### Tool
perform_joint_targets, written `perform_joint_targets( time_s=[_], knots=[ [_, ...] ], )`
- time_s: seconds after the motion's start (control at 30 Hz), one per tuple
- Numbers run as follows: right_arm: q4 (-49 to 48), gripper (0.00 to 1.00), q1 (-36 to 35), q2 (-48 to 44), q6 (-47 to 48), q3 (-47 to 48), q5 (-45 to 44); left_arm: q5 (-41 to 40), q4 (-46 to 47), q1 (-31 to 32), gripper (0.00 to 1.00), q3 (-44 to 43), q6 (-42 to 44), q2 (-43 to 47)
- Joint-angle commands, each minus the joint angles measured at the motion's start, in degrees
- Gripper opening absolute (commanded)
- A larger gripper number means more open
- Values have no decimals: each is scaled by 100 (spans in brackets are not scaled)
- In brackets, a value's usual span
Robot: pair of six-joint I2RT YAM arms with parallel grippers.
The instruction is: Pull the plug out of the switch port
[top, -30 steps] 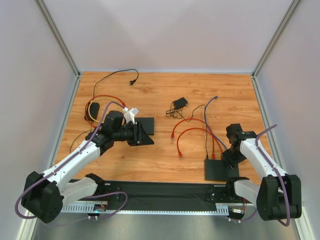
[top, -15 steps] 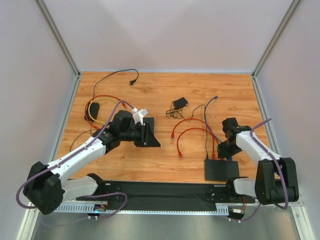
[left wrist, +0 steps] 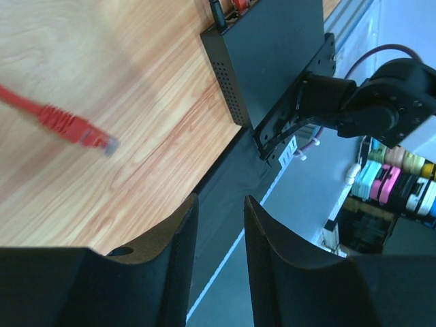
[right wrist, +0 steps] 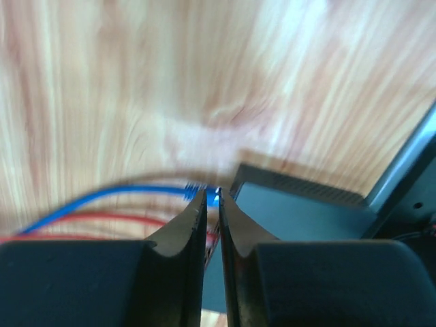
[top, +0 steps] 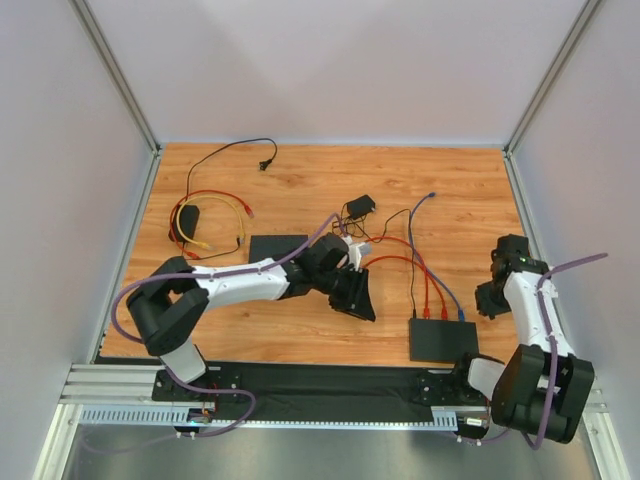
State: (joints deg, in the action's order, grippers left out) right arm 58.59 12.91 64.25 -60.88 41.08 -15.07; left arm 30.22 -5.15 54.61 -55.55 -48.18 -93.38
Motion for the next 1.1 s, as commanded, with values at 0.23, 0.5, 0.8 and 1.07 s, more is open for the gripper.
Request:
perform_joint_targets(
  time_s=[0.23,0.5,0.8,1.07],
  knots=[
    [-322,14,1452,-220,367,-750,223,-595,-285,858,32,-1379,-120,-1628],
    [-612,11,1443,-509,358,-1462,724,-895,-417,1113,30,-1968,-165,-2315],
    [-708,11,1390,-633,516,-1550,996,-658,-435,1192,29,-2636,-244,-2992],
    [-1402,9,1048,25,376,-1542,1602,-754,-768,1184,29,-3242,-60,-3309]
  ],
)
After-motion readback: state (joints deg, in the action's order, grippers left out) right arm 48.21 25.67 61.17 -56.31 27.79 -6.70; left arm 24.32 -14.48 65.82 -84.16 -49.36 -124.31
